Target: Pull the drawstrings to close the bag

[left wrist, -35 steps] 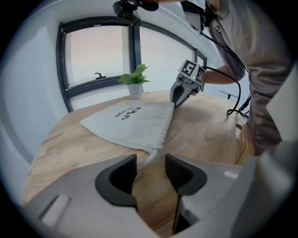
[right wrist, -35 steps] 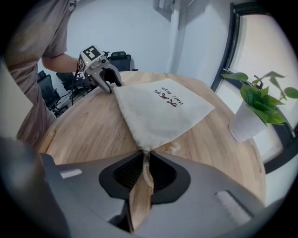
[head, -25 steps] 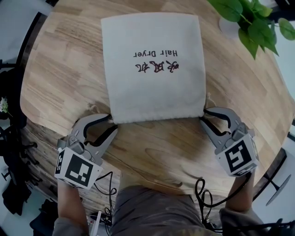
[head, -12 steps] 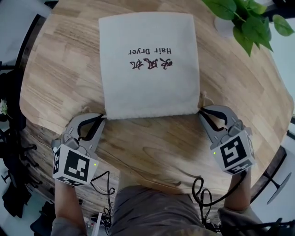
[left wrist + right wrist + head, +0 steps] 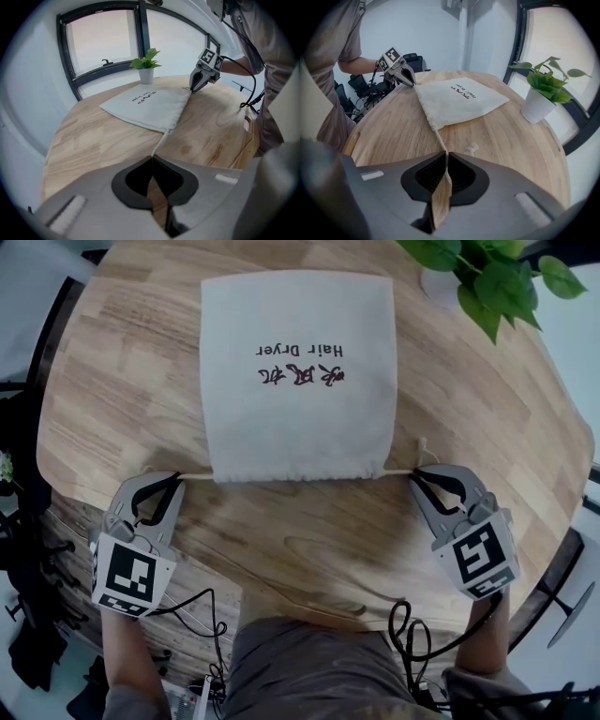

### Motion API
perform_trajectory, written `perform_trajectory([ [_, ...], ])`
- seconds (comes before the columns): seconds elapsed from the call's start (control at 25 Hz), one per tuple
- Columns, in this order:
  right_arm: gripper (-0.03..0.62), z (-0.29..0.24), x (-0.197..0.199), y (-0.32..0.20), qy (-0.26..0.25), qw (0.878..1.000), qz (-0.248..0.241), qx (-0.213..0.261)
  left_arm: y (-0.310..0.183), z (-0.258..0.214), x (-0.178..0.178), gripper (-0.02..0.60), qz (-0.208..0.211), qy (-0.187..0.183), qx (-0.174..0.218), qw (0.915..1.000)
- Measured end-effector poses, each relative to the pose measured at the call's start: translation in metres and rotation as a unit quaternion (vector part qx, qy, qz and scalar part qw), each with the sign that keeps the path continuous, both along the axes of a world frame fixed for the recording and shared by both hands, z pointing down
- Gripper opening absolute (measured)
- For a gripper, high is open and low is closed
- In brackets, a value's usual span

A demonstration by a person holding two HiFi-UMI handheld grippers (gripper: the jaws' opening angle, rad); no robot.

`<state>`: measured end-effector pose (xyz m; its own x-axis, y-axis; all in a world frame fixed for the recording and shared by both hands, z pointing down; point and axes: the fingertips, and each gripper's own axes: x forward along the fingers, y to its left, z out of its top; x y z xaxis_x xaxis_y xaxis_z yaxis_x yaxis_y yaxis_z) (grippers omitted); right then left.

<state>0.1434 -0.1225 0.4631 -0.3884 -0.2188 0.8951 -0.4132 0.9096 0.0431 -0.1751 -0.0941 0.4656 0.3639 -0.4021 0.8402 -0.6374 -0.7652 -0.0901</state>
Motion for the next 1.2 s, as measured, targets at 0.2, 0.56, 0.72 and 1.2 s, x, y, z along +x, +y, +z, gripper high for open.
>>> perform_trajectory([
  [0.2, 0.048, 0.002, 0.003, 0.002, -0.008, 1.000, 0.020, -0.011, -0.002, 0.003, -0.017, 0.006, -0.002, -0.005, -0.002, 1.0000],
  [0.56, 0.171, 0.002, -0.010, 0.018, -0.025, 1.000, 0.008, -0.014, 0.020, -0.001, -0.006, 0.181, -0.024, -0.007, -0.006, 0.9997],
  [0.72, 0.209, -0.022, -0.019, 0.019, -0.035, 0.999, -0.007, 0.016, 0.026, -0.023, 0.006, 0.216, -0.007, -0.017, 0.014, 0.9997],
  [1.2, 0.176, -0.021, -0.063, 0.009, -0.036, 0.997, -0.059, 0.023, -0.001, -0.023, 0.049, 0.216, 0.040, 0.006, 0.017, 0.9990],
])
